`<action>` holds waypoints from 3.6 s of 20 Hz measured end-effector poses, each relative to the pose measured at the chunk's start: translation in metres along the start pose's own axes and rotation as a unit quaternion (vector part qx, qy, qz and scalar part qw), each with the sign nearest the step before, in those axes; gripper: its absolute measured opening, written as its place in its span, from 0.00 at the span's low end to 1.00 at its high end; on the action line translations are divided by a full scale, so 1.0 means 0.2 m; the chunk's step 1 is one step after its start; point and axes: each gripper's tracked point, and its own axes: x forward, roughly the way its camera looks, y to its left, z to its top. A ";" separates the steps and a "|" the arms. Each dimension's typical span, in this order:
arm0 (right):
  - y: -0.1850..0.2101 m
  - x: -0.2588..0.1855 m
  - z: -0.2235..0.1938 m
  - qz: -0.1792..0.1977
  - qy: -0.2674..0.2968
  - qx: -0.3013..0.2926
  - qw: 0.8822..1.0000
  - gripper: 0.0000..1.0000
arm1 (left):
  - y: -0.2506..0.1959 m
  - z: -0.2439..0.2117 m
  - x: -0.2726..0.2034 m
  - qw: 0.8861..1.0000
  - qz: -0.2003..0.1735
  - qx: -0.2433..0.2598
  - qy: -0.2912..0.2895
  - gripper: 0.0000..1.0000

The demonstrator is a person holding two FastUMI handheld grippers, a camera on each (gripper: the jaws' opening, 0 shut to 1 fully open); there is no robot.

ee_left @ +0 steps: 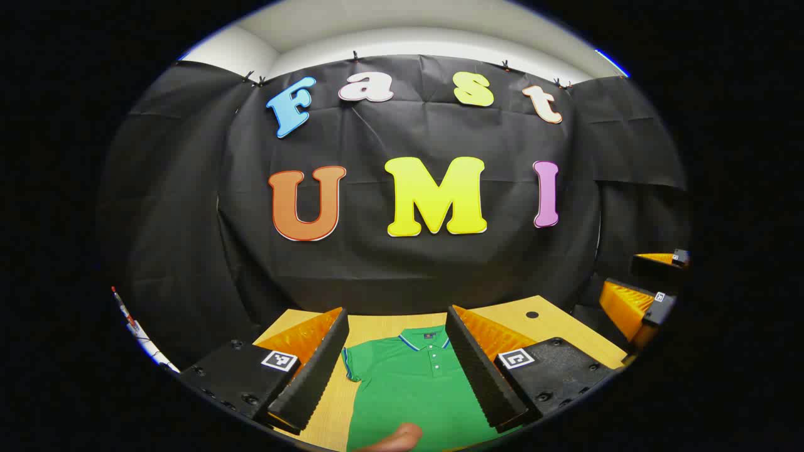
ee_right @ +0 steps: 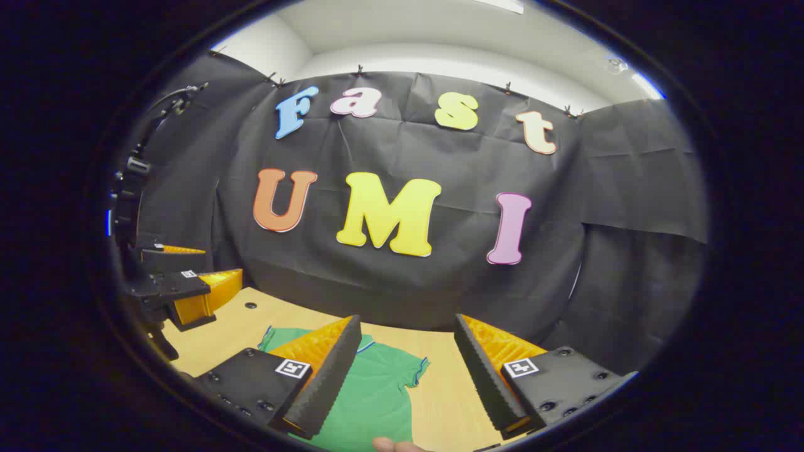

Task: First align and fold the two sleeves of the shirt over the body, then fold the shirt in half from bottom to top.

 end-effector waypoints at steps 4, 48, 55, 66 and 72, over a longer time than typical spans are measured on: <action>-0.04 0.06 -0.01 -0.003 0.000 0.004 1.000 0.90 | -0.04 0.03 0.05 1.000 -0.008 0.008 -0.009 1.00; -0.21 1.42 -1.83 -0.030 0.357 0.059 0.932 0.92 | -0.07 -0.32 -0.17 0.991 0.082 -0.001 0.102 1.00; -0.15 1.46 -1.87 0.001 0.378 0.104 0.920 0.34 | -0.01 -0.42 -0.22 0.984 0.114 -0.021 0.133 1.00; -0.20 1.49 -1.86 -0.016 0.379 0.107 0.919 0.19 | -0.02 -0.50 -0.21 0.980 0.112 -0.025 0.160 1.00; -0.20 1.47 -1.87 -0.008 0.375 0.146 0.915 0.00 | 0.00 -0.50 -0.20 0.980 0.115 -0.021 0.161 1.00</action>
